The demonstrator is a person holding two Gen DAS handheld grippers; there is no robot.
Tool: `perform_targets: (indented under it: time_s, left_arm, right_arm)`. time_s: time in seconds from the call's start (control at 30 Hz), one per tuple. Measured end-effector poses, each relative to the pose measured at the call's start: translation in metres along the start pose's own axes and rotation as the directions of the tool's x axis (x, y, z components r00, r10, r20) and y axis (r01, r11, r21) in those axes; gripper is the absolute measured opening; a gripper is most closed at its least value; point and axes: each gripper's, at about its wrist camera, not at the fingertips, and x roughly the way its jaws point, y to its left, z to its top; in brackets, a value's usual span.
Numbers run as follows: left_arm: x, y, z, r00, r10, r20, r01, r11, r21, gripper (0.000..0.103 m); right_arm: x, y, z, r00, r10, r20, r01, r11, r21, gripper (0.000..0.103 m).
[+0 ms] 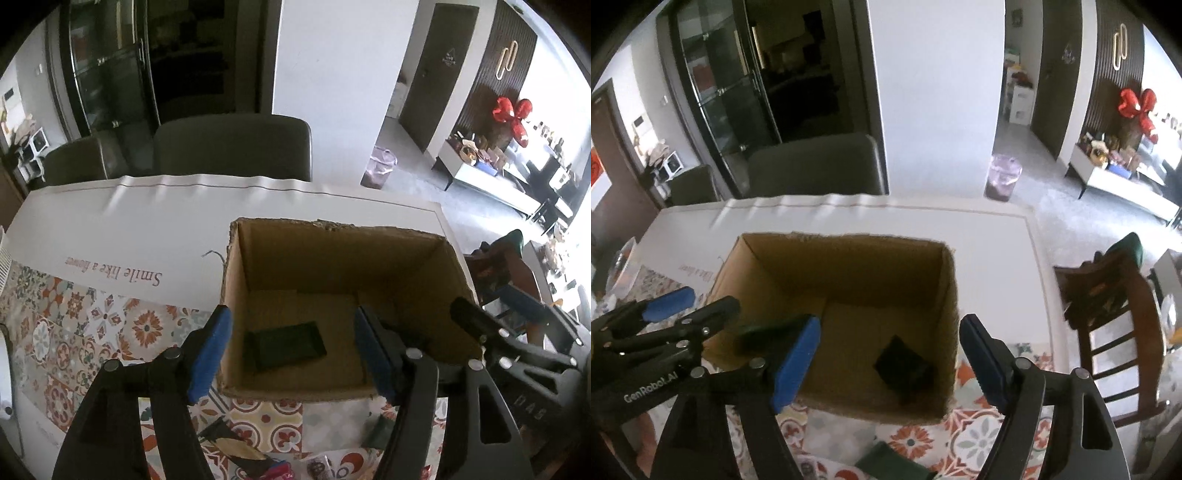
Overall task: Organize snacks
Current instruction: 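Move both tools back toward the snacks beside the box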
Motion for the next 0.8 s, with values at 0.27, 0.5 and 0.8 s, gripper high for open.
perform_targets:
  time_s: [0.27, 0.5, 0.8]
  left_arm:
    - [-0.043, -0.006, -0.020, 0.995, 0.063, 0.076, -0.068, 0.996, 0.062, 0.071]
    - [-0.083, -0.004, -0.042, 0.993, 0.057, 0.105, -0.066, 0.994, 0.089, 0.075]
    - [-0.117, 0.008, -0.090, 0.990, 0.053, 0.133, -0.069, 0.990, 0.121, 0.075]
  right_arm:
    - [-0.032, 0.001, -0.008, 0.999, -0.012, 0.050, 0.012, 1.000, -0.004, 0.079]
    - [-0.072, 0.008, -0.026, 0.994, -0.013, 0.108, 0.015, 1.000, -0.022, 0.078]
    - [-0.100, 0.022, -0.063, 0.991, 0.022, 0.134, -0.013, 0.998, -0.062, 0.078]
